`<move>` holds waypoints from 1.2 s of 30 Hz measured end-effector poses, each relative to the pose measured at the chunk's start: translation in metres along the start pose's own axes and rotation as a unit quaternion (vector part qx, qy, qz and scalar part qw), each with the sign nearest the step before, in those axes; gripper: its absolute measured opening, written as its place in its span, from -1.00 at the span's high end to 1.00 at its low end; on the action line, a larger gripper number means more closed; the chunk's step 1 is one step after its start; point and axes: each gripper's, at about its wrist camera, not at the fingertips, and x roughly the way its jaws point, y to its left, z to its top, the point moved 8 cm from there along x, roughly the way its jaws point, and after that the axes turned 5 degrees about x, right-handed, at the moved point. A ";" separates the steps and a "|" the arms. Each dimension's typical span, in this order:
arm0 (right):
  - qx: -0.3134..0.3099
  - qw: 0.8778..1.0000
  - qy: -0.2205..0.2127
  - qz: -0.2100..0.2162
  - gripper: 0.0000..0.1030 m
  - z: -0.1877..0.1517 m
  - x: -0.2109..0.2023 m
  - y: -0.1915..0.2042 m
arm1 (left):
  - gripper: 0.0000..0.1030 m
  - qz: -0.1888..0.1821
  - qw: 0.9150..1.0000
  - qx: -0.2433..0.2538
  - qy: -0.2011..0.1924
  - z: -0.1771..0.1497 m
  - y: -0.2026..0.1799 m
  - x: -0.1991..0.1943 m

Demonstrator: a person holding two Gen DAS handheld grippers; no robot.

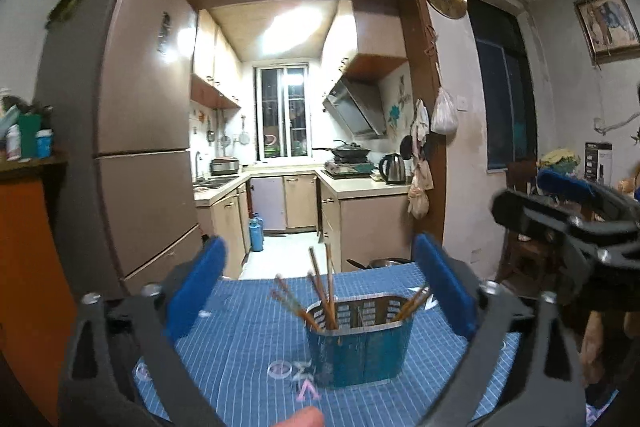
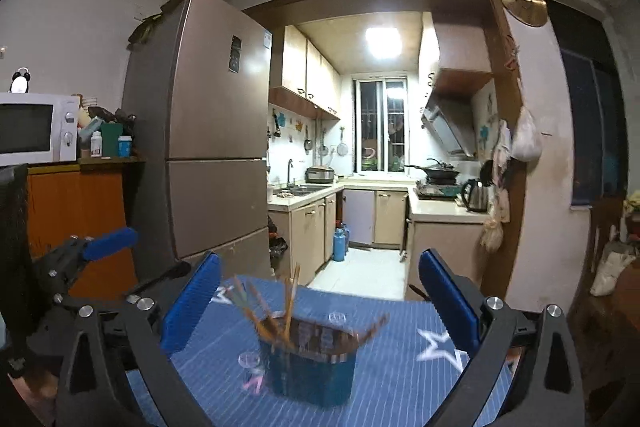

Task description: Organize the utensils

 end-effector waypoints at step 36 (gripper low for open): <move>0.019 0.997 0.019 -0.074 -0.91 -0.192 -0.186 0.050 | -0.89 0.055 0.996 -0.026 0.072 -0.136 0.000 -0.178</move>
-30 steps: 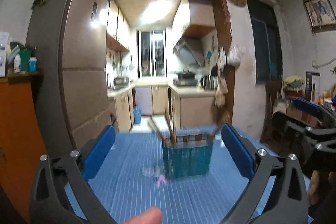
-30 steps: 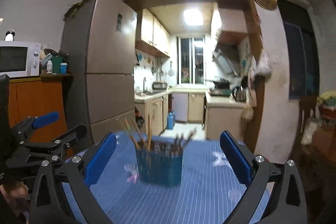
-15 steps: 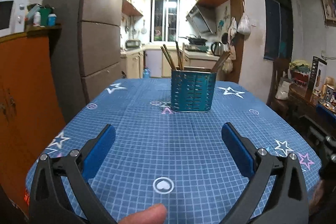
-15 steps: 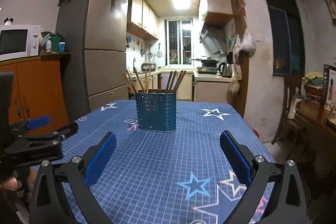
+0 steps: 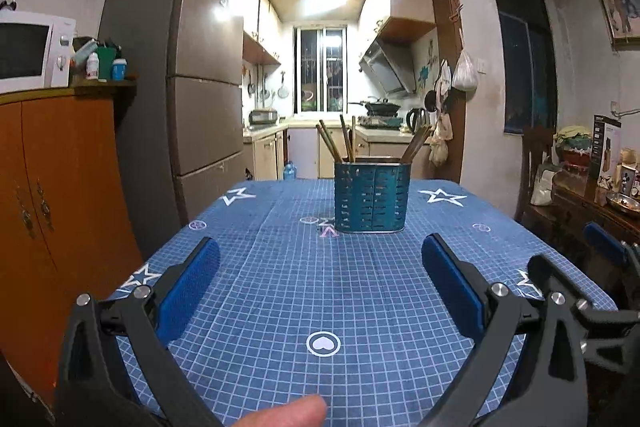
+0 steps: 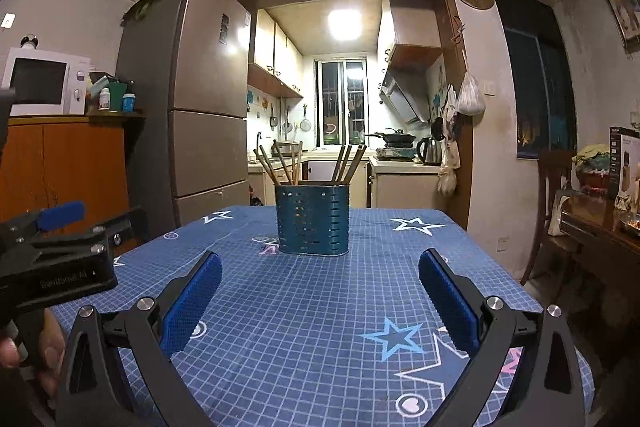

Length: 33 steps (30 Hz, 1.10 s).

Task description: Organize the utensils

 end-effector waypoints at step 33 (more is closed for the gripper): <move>0.015 0.999 -0.027 -0.008 -0.91 -0.010 -0.026 -0.003 | -0.89 -0.002 1.000 0.016 -0.021 -0.018 -0.009 -0.026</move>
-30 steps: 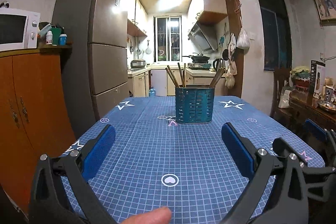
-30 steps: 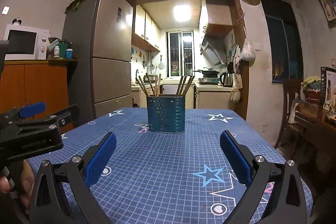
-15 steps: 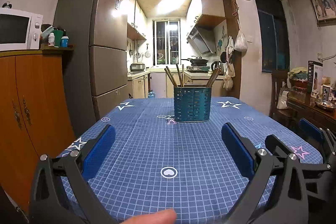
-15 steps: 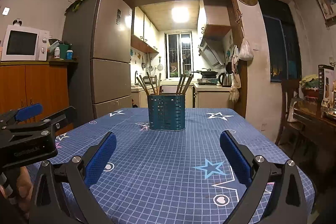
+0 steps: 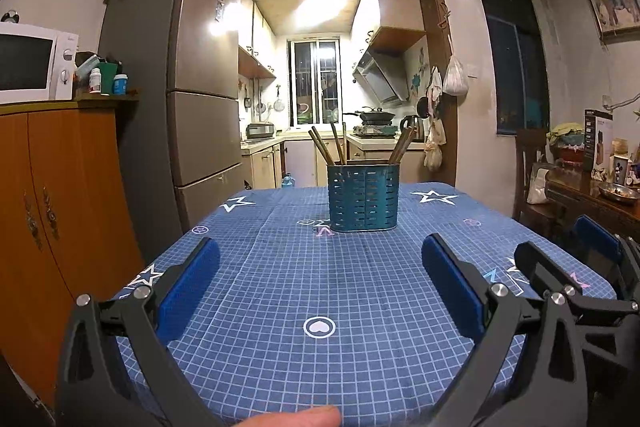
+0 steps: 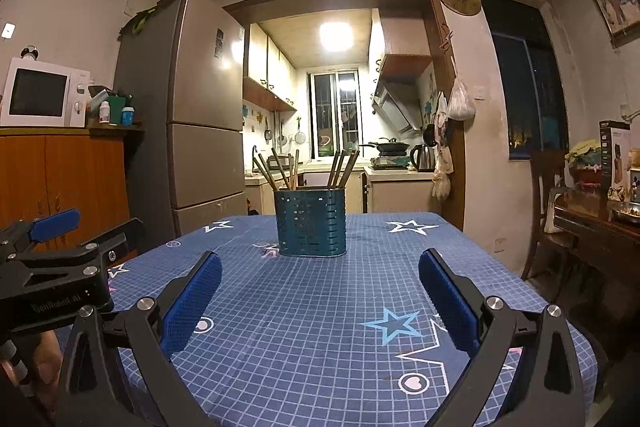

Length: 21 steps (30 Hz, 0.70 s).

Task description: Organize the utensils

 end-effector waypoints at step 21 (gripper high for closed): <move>-0.007 1.000 -0.010 0.012 -0.91 0.043 -0.027 -0.011 | -0.89 0.015 1.000 -0.015 -0.009 0.017 0.030 -0.007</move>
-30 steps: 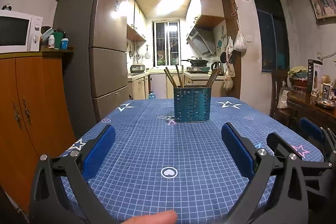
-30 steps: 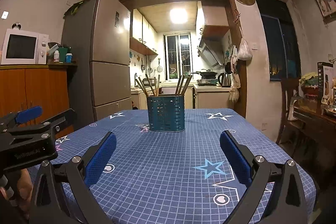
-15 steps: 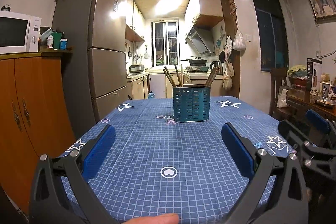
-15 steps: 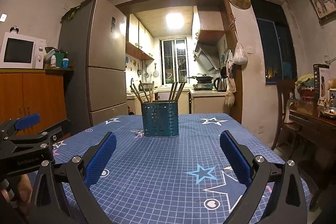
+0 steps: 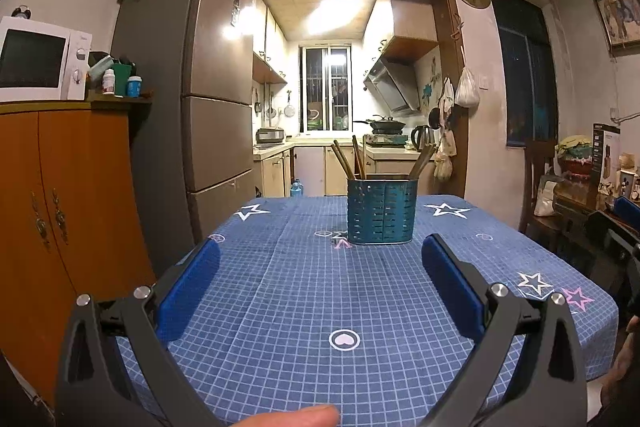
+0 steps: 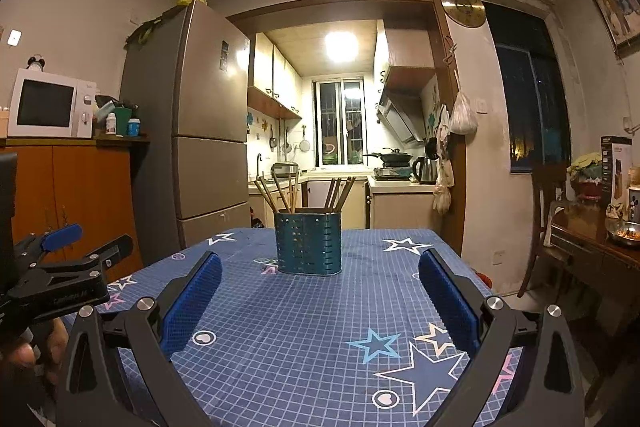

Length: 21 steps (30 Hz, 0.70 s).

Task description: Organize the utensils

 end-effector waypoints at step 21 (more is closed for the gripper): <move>-0.002 1.000 -0.003 -0.004 -0.91 0.007 -0.001 -0.009 | -0.89 -0.008 1.000 0.006 0.001 0.006 -0.004 0.009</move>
